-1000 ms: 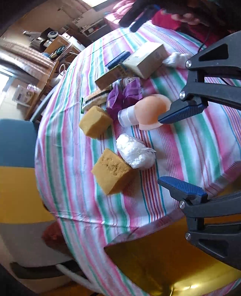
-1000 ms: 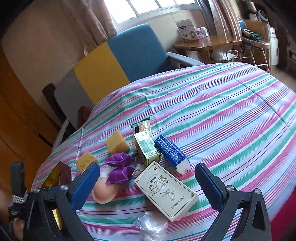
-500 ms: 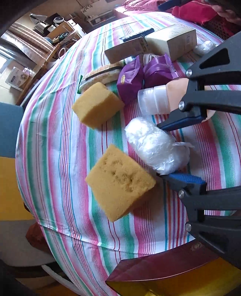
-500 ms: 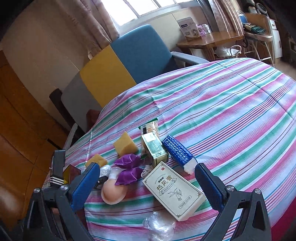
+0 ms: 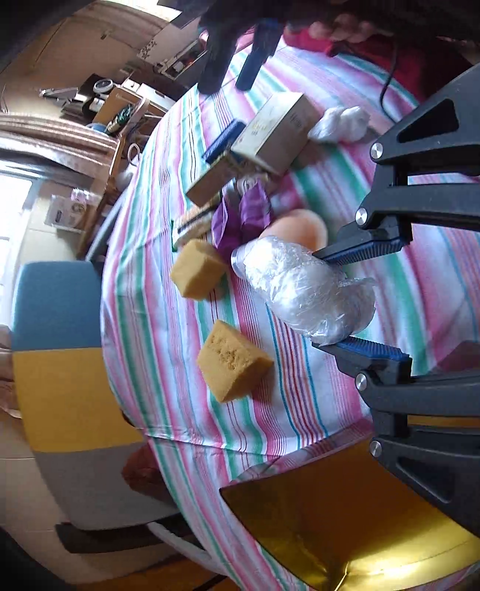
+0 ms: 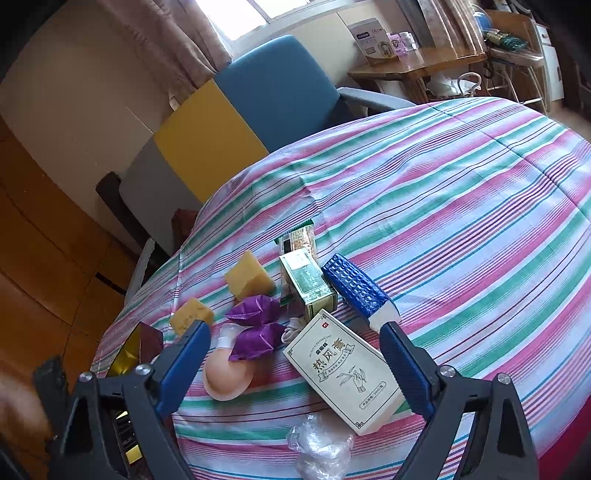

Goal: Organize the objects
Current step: 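Carry bundle toward tray with left tool while right tool grasps the cream box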

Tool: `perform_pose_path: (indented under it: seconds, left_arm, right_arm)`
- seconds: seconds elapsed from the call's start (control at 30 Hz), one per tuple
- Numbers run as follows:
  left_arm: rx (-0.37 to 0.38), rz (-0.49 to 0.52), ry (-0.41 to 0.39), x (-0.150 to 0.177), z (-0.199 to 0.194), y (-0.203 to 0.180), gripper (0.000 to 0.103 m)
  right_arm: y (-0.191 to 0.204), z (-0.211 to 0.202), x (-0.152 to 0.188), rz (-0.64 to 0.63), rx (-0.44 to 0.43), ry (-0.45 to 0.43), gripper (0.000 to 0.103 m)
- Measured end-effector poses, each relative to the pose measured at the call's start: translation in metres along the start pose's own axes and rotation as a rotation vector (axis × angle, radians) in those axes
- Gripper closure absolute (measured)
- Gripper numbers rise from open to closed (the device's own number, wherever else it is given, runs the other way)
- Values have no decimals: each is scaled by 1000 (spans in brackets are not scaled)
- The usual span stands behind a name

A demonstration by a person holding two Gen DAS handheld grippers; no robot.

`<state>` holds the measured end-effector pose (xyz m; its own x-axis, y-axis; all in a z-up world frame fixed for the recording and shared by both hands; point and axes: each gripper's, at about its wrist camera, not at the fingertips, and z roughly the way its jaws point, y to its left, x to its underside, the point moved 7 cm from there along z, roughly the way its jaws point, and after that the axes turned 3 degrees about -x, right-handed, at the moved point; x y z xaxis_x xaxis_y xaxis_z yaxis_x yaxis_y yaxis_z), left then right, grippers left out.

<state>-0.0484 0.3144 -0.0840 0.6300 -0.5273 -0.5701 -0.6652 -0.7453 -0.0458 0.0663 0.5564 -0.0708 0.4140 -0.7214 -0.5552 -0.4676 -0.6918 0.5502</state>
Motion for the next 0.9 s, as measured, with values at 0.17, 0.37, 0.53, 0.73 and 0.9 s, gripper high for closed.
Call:
perform_pose_path:
  seconds: [0.17, 0.37, 0.53, 0.73, 0.9]
  left_arm:
    - [30, -17, -43, 14, -27, 1, 65]
    - [37, -33, -70, 41, -55, 16, 65]
    - [49, -66, -75, 61, -70, 37, 65]
    - [38, -138, -88, 83, -89, 78, 65]
    - [-45, -224, -75, 101, -100, 138, 65]
  right_arm:
    - [-4, 3, 1, 3, 37, 12, 23]
    - [-23, 9, 1, 72, 96, 33, 18]
    - [-19, 22, 9, -7, 191, 84, 9]
    - [-11, 50, 24, -206, 348, 214, 9]
    - [-14, 64, 29, -311, 437, 259, 40]
